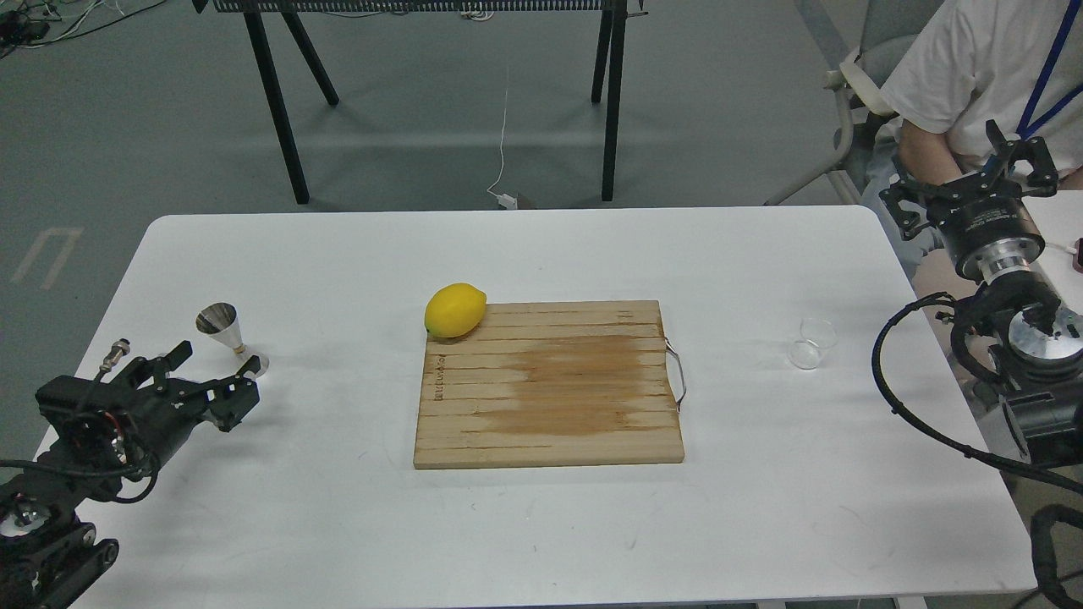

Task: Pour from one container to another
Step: 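Close the left gripper around the metal jigger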

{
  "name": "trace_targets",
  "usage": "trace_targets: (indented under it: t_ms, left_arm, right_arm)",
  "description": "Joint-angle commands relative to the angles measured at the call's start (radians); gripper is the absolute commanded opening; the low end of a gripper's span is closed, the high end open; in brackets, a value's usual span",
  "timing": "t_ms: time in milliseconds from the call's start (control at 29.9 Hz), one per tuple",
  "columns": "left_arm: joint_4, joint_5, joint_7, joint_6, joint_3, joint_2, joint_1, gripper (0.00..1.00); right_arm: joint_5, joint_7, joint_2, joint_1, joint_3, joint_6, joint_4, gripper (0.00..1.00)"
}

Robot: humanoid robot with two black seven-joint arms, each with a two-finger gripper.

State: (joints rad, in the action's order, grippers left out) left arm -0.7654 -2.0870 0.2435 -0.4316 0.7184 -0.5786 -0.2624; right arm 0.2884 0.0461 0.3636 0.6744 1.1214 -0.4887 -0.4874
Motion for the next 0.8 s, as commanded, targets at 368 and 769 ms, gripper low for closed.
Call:
trace_targets:
  t_ms: [368, 769]
  left_arm:
    - [0.153, 0.031, 0.011, 0.004, -0.004, 0.088, -0.061, 0.83]
    - [0.257, 0.031, 0.013, 0.004, -0.005, 0.149, -0.127, 0.75]
  right_arm:
    - [0.002, 0.001, 0.0, -0.001, 0.005, 0.0, 0.003, 1.0]
    - [0.001, 0.001, -0.005, -0.001, 0.0, 0.0, 0.001, 1.0]
